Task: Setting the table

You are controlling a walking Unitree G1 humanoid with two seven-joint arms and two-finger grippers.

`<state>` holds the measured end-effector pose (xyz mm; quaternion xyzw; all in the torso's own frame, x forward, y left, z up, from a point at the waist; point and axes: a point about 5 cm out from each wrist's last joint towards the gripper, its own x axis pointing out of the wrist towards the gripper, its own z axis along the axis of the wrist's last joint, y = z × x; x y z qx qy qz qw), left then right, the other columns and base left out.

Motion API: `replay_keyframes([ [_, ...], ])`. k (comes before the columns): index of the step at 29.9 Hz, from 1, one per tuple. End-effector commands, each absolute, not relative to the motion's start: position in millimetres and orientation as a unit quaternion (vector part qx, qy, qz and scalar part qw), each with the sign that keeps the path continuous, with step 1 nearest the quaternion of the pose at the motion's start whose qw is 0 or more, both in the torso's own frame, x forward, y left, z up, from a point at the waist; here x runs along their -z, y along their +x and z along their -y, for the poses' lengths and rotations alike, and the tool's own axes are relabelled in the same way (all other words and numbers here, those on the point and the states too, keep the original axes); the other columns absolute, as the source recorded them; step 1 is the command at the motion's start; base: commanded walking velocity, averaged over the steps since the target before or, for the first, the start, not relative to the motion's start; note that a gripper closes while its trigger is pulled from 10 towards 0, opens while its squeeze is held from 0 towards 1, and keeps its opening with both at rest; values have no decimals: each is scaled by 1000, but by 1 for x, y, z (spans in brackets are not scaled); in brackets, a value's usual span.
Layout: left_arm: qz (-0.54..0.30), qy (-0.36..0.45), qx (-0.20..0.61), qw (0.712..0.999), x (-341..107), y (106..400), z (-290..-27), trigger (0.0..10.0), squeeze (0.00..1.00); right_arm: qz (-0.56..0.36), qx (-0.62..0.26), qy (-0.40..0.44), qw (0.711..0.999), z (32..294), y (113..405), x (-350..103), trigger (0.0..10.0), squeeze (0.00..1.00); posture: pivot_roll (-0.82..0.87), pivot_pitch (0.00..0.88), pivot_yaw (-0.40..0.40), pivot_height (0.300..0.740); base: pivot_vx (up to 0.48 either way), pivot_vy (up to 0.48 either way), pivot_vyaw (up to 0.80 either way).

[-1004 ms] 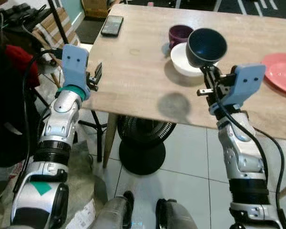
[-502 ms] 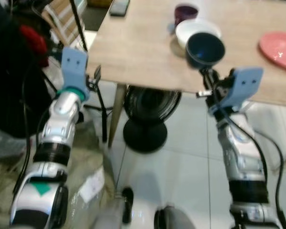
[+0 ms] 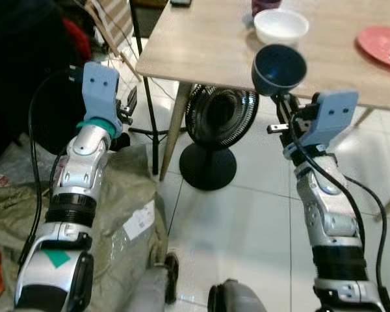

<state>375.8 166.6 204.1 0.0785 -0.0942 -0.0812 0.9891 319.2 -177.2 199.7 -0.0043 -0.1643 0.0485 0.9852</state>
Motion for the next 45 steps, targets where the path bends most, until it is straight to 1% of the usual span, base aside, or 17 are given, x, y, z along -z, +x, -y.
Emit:
replay_keyframes([
  [1,83,82,78,990,-198,375,-170,10000,0,166,-48,1,985,177,318,-199,10000,0,24,72,55,740,-307,0,0],
  [45,86,79,88,989,-199,376,-164,10000,0,166,-49,-4,985,178,318,-199,10000,0,18,60,56,740,-303,0,0],
])
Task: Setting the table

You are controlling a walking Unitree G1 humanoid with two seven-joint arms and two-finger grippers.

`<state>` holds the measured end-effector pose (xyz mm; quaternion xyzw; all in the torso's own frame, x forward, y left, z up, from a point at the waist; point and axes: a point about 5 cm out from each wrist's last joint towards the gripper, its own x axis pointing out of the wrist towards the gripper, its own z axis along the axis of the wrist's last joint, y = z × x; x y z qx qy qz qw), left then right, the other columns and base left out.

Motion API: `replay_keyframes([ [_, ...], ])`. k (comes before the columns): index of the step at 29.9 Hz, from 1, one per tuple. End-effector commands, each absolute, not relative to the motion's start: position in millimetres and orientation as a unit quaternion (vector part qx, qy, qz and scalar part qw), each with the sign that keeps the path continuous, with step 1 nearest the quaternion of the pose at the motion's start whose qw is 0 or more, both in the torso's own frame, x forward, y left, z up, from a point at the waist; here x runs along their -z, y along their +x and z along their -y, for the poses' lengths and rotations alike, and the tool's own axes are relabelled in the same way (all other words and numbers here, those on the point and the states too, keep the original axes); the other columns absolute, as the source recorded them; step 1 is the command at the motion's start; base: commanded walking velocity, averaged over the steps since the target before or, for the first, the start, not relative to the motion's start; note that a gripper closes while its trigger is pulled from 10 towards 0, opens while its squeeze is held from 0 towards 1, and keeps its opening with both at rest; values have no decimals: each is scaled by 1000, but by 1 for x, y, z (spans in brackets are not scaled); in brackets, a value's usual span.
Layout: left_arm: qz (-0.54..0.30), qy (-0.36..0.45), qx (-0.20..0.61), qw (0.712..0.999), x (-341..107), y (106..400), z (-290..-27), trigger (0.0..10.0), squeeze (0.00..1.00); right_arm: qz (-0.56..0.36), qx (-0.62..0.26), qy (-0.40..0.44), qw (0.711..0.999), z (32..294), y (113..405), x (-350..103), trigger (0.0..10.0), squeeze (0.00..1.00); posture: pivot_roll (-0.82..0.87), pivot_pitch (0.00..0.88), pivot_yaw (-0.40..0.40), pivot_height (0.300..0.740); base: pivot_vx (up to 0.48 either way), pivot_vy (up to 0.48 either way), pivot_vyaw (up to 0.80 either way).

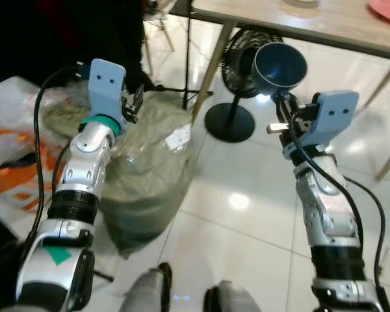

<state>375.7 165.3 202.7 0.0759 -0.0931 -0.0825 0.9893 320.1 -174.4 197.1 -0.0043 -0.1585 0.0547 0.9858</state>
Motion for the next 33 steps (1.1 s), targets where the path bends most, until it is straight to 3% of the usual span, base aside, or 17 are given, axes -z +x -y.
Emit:
replay_keyframes([
  [1,86,79,88,989,-199,376,-164,10000,0,166,-49,-4,985,178,318,-199,10000,0,18,60,56,740,-292,0,0],
  [27,86,76,91,989,-199,376,-161,10000,0,165,-46,-5,985,180,317,-199,10000,0,13,64,56,740,-280,0,0],
  [33,86,76,91,989,-199,376,-160,10000,0,164,-46,-6,985,180,317,-199,10000,0,12,64,55,740,0,0,0],
])
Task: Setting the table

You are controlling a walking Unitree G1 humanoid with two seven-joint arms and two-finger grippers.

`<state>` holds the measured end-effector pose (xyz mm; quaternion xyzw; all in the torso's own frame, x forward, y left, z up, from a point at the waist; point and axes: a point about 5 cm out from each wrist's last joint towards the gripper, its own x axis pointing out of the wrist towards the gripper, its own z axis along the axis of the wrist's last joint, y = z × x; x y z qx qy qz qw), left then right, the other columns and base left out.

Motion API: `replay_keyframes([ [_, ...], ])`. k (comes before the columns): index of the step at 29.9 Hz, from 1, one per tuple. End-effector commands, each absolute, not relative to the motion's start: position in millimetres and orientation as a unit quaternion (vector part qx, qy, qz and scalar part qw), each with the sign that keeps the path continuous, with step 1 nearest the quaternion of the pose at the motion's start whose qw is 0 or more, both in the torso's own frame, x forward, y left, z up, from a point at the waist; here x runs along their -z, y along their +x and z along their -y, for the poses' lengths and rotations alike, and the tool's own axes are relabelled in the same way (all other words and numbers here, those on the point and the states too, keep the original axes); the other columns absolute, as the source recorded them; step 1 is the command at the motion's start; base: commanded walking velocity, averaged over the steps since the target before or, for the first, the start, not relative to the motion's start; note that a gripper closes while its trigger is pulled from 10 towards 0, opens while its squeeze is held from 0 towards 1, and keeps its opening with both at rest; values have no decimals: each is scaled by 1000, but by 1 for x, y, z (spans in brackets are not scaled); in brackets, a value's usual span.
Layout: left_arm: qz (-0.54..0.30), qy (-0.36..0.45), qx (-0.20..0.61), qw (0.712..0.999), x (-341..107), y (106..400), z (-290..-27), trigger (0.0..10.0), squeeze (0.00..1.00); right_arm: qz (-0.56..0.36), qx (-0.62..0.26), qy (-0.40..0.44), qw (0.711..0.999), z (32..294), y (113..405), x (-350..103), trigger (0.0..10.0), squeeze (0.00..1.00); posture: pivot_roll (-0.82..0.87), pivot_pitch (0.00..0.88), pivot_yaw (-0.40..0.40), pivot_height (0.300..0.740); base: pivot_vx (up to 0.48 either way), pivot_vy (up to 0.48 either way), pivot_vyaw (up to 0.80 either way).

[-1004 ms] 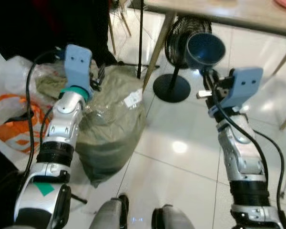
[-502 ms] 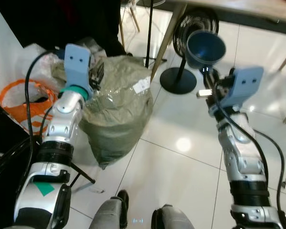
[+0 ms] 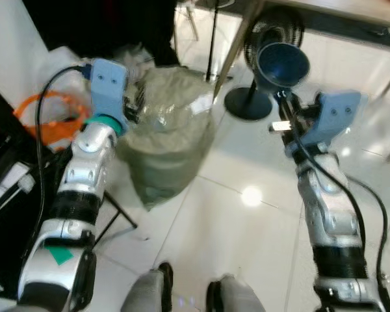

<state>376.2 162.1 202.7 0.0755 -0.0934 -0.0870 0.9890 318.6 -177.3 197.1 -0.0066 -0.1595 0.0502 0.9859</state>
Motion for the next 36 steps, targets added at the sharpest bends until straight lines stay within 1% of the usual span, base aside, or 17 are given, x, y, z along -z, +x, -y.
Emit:
replay_keyframes([
  [1,86,76,91,989,-199,376,-160,10000,0,164,-46,-6,985,180,317,-199,10000,0,13,64,55,740,0,0,0],
  [8,87,76,91,989,-199,376,-160,10000,0,163,-46,-5,986,181,317,-199,10000,0,14,64,55,740,0,0,0],
  [18,83,73,96,989,-198,376,-157,10000,0,157,-43,-1,987,182,317,-196,10000,0,13,64,57,740,0,0,-800],
  [21,77,73,99,989,-190,374,-155,10000,0,149,-40,-9,988,184,316,-189,10000,0,19,63,53,740,0,0,-800],
  [24,59,79,92,991,-166,365,-151,10000,0,117,-27,-34,992,194,310,-164,10000,0,41,59,40,740,0,0,-800],
  [26,54,80,91,991,-159,361,-149,10000,0,105,-22,-35,994,197,306,-155,10000,0,50,54,37,740,0,0,-800],
  [27,49,92,96,990,-149,354,-145,10000,0,89,-18,-38,995,200,301,-143,10000,0,63,45,34,740,0,0,-800],
  [29,49,92,96,990,-149,354,-145,10000,0,89,-18,-38,995,200,301,-143,10000,0,63,45,34,740,0,0,-800],
  [30,40,96,99,990,-137,347,-141,10000,0,69,-15,-35,997,201,294,-129,10000,0,83,33,24,740,0,0,-800],
  [31,40,96,99,990,-137,347,-141,10000,0,69,-15,-35,997,201,294,-129,10000,0,83,33,24,740,0,0,-800],
  [33,19,105,99,989,-116,332,-138,10000,0,23,-24,-28,999,199,279,-98,10000,0,115,0,13,740,0,0,-800],
  [34,19,105,99,989,-116,332,-138,10000,0,23,-24,-28,999,199,279,-98,10000,0,115,0,13,740,0,0,-800],
  [36,5,107,95,990,-104,325,-139,10000,0,-6,-44,-24,999,192,271,-81,10000,0,119,0,8,740,0,0,-800],
])
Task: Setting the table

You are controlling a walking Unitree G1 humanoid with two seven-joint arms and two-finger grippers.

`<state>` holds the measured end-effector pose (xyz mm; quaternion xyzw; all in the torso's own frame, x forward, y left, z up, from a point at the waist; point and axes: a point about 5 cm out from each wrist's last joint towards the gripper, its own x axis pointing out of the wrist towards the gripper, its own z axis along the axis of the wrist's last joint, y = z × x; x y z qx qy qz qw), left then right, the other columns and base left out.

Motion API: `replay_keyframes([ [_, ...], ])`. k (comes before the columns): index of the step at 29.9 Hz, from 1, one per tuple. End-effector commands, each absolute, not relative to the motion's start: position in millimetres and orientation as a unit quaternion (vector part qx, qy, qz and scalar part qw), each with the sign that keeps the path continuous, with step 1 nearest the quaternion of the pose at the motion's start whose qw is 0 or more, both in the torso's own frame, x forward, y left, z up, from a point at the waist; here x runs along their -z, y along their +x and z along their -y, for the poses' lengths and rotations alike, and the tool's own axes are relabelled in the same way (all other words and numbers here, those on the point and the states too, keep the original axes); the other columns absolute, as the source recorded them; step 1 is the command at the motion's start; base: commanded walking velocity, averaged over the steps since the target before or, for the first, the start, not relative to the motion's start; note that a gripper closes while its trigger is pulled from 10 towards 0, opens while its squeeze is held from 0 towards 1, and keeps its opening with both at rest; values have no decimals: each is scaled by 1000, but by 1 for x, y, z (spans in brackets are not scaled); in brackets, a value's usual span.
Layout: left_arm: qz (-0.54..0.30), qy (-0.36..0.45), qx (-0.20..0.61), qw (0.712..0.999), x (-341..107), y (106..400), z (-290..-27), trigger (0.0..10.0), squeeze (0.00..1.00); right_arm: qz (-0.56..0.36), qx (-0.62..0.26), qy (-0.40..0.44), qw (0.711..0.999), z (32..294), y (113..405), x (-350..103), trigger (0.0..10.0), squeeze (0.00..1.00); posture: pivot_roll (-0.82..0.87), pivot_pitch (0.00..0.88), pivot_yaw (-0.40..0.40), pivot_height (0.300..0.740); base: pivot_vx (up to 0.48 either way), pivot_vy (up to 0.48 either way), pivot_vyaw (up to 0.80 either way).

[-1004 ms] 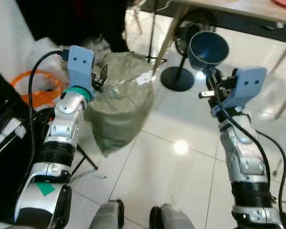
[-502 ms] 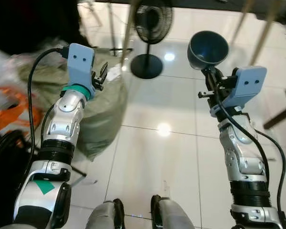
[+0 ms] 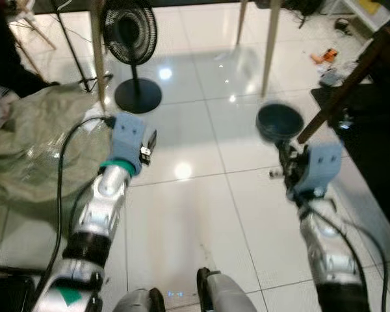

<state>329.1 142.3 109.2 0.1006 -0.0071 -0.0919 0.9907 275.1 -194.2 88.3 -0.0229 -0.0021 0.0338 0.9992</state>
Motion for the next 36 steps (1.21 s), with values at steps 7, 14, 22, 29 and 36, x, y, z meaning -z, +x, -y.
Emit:
replay_keyframes([
  [7,-18,113,79,990,-88,321,-147,10000,0,-15,-76,-21,997,184,270,-77,10000,0,121,0,-17,740,0,0,-800],
  [14,-37,105,65,992,-74,310,-151,10000,0,-33,-99,-22,994,180,260,-68,10000,0,134,0,-43,740,0,0,-800],
  [22,-44,107,70,991,-70,305,-148,10000,0,-45,-107,-20,993,173,252,-59,10000,0,124,0,-45,740,0,0,-800],
  [29,-49,112,86,989,-68,309,-142,10000,0,-48,-7,-33,998,198,262,-54,10000,0,82,0,-14,740,0,0,-800],
  [36,-49,137,114,983,-69,312,-142,10000,0,-39,60,-35,997,210,265,-57,10000,0,66,0,59,740,0,0,-630],
])
